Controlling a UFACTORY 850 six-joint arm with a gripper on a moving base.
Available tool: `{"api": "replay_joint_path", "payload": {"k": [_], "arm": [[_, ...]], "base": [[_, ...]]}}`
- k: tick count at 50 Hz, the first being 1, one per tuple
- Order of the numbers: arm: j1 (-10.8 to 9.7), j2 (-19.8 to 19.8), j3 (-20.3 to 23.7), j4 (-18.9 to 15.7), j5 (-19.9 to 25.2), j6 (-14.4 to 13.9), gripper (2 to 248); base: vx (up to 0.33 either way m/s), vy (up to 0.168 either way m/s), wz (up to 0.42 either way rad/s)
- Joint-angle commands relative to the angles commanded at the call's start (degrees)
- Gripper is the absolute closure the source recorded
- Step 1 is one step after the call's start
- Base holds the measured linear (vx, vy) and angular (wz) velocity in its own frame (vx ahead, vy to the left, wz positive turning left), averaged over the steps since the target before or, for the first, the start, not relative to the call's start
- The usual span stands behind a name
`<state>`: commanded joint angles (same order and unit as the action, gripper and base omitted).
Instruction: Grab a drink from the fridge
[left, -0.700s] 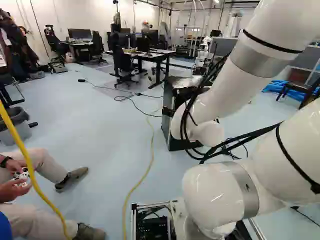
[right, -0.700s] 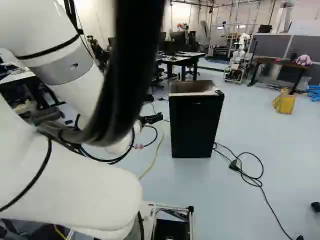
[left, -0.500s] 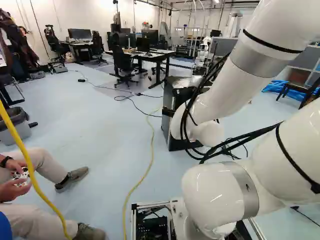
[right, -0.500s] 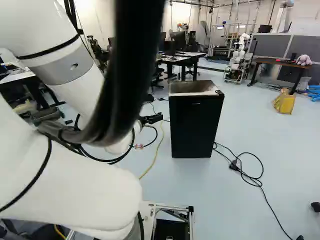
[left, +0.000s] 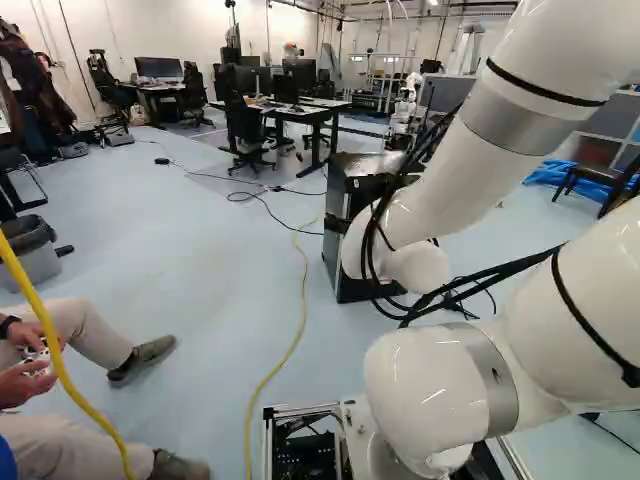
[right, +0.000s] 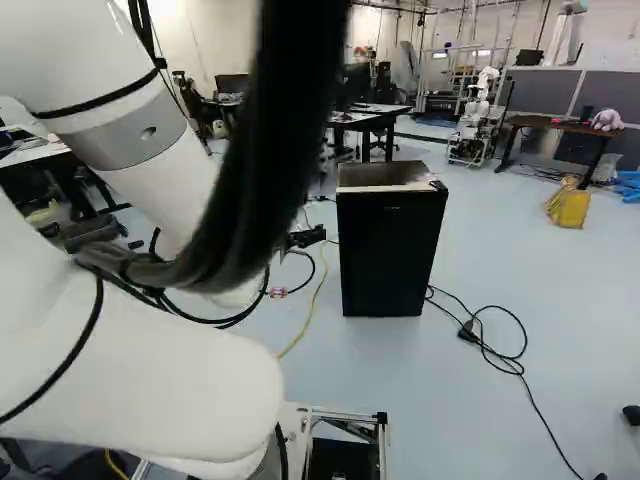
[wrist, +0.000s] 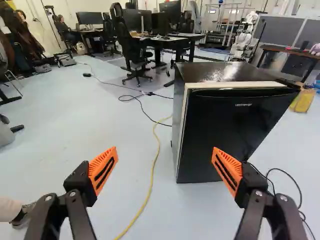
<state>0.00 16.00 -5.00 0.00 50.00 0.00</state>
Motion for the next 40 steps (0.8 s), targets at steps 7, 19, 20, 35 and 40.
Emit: {"api": "replay_joint_path", "payload": {"k": [7,19,20,35,40], "arm": [[0.0,0.0,0.0,0.0,0.0,0.0,3],[0.0,0.0,0.0,0.0,0.0,0.0,3],[0.0,0.0,0.0,0.0,0.0,0.0,3],[0.0,0.0,0.0,0.0,0.0,0.0,3],[0.0,0.0,0.0,0.0,0.0,0.0,3]], "base": [[0.0,0.0,0.0],[0.022,-0.001,-0.002],[0.038,-0.004,0.0],[0.048,0.0,-0.001],[0.051,0.0,-0.001]]}}
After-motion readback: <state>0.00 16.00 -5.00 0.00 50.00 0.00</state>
